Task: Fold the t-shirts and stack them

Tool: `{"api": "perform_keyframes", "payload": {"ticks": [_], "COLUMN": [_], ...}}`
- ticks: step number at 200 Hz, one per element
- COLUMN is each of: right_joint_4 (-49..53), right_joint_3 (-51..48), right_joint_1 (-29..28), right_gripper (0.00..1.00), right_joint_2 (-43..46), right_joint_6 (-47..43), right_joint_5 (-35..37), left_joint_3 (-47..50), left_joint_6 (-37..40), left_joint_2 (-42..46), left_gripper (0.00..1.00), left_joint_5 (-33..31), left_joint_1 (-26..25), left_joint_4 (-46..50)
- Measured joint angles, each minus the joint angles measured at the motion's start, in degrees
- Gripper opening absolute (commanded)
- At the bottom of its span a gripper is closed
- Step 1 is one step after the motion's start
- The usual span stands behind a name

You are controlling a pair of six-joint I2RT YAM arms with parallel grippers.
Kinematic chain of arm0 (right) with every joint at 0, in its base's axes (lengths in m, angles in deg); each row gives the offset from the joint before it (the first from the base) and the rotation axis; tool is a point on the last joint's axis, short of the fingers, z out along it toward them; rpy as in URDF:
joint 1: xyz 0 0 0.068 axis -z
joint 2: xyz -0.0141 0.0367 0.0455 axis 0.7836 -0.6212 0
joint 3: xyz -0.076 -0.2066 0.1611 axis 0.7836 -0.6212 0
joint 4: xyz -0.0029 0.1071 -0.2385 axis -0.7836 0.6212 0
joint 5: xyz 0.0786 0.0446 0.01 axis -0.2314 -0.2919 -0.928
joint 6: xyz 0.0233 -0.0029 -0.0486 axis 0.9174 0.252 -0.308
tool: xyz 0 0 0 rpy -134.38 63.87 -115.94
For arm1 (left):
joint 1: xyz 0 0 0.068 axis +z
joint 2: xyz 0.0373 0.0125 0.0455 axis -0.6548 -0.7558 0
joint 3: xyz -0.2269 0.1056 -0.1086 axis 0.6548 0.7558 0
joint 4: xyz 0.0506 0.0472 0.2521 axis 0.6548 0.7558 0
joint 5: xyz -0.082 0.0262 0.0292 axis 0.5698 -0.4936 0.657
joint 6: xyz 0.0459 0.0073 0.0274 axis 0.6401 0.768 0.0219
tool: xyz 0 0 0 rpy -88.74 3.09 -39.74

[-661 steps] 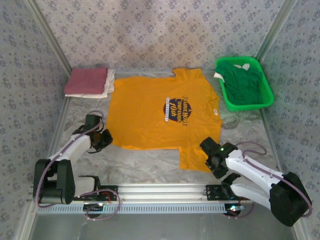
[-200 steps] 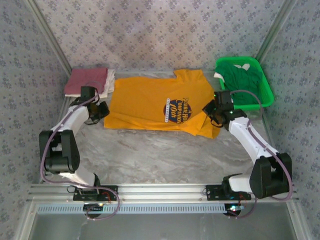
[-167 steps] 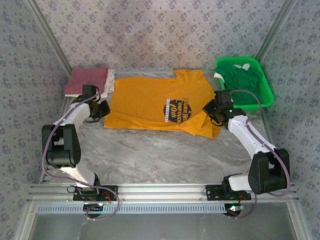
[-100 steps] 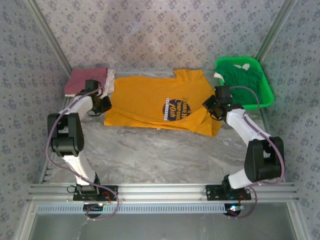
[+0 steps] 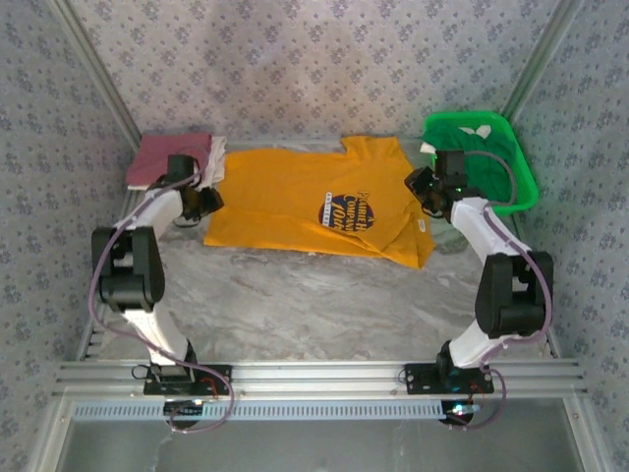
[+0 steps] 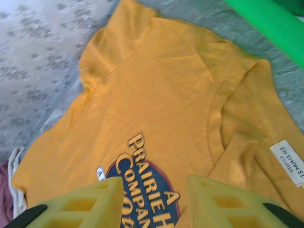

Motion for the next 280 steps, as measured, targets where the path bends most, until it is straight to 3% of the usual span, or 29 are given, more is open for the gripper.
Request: {"api": "perform_keyframes", "payload": {"ticks": [23, 52, 97, 138, 199, 280], "right_joint_4": [0.74, 1.11, 2.25, 2.19, 0.33, 2.23], "right_joint_3": [-3.93, -9.01, -13.49, -12.46, -10.99, -16.37], "right_joint_1": [-2.89, -6.27, -6.82, -6.8, -5.14, -4.39], "right_gripper": [0.43, 0.43, 0.42, 0.42, 0.41, 0.4], "right_joint_2": [6.16, 9.38, 3.48, -1.2, -4.81, 0.31], "right_joint_6": [-3.82, -5.84, -5.95, -5.95, -5.53, -5.27], "right_joint_5": [-0.96, -2.05, -3.96, -5.03, -7.43, -9.51], "left_joint_3": [5.38, 7.41, 7.39, 9.38, 20.61, 30.73], "left_joint_6": [-0.61, -1.05, -1.79, -4.55, -9.94, -12.5], "left_joint_2": [5.05, 2.14, -5.35, -5.4, 1.09, 13.16], "left_gripper": [0.37, 0.34, 0.31, 0.3, 0.3, 0.3], "left_joint_5": [0.55, 1.57, 3.19, 4.66, 6.38, 5.44], "left_joint_1": [-2.49, -3.72, -4.66, -4.68, -4.59, -4.59], "left_joint_4": [-0.9, -2.45, -5.75, -11.02, -20.13, -12.72]}}
